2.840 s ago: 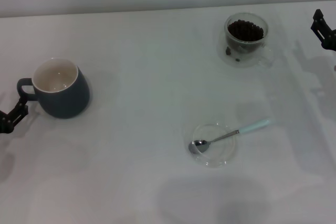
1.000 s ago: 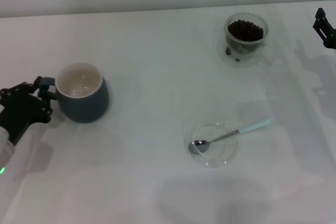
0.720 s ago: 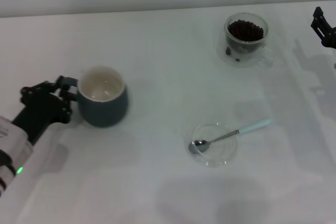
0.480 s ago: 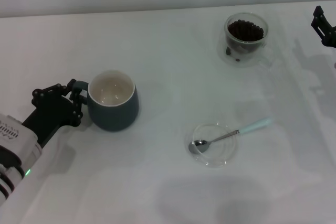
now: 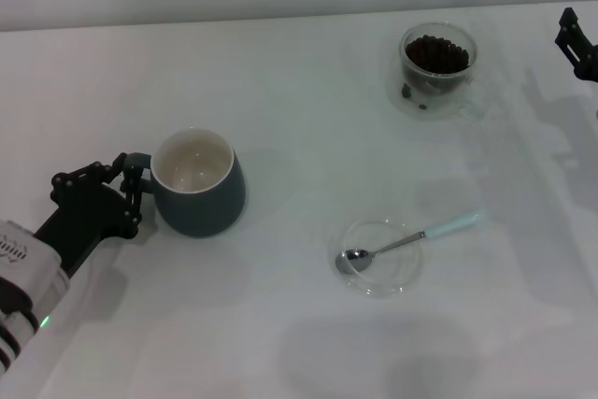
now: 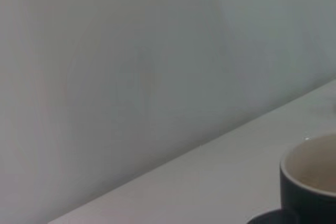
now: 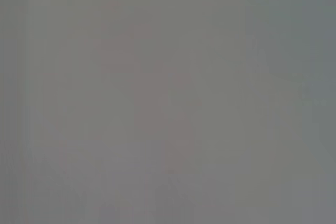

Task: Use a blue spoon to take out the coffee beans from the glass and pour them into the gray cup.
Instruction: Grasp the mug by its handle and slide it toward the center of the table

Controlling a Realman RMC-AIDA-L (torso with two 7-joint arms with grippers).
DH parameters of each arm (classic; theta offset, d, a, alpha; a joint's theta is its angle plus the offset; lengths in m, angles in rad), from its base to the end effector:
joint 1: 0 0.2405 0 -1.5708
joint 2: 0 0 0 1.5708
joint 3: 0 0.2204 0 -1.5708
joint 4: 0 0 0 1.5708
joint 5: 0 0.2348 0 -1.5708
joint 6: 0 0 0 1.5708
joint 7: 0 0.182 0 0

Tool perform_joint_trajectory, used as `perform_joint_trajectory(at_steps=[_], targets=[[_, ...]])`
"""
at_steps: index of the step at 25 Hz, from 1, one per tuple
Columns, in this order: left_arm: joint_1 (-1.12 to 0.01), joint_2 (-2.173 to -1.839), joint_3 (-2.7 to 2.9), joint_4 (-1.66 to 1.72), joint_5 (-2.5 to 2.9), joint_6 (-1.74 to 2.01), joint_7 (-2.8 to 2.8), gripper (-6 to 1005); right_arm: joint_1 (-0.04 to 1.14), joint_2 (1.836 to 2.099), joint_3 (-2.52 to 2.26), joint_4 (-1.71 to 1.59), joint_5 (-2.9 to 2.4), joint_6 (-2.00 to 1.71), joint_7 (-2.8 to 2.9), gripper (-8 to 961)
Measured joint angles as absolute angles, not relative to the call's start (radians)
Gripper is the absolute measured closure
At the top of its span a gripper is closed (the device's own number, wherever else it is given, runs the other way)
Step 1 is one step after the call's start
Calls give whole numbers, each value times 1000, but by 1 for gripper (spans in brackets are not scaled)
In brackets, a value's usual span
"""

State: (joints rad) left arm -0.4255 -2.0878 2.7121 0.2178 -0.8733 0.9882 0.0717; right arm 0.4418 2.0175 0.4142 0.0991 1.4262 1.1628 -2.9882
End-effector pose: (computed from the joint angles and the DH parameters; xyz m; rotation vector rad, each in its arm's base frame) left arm -0.2974 0.3277 -0.1100 -2.0784 -0.3166 -0.4076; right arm 0.3593 0.3616 0.0295 -1.4633 0.5888 0.5909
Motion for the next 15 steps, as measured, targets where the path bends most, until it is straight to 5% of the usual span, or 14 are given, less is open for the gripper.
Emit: perform_joint_trajectory(at_steps=[10,15], targets=[[-399,-2087,2711,239,-874,1003,73,708,437,2017,414,95,1428,1172,-2988,146],[-343,-2085,2711,243,-874,1080,74,534,432,2017,414,96,1428,1174,-2988,152]])
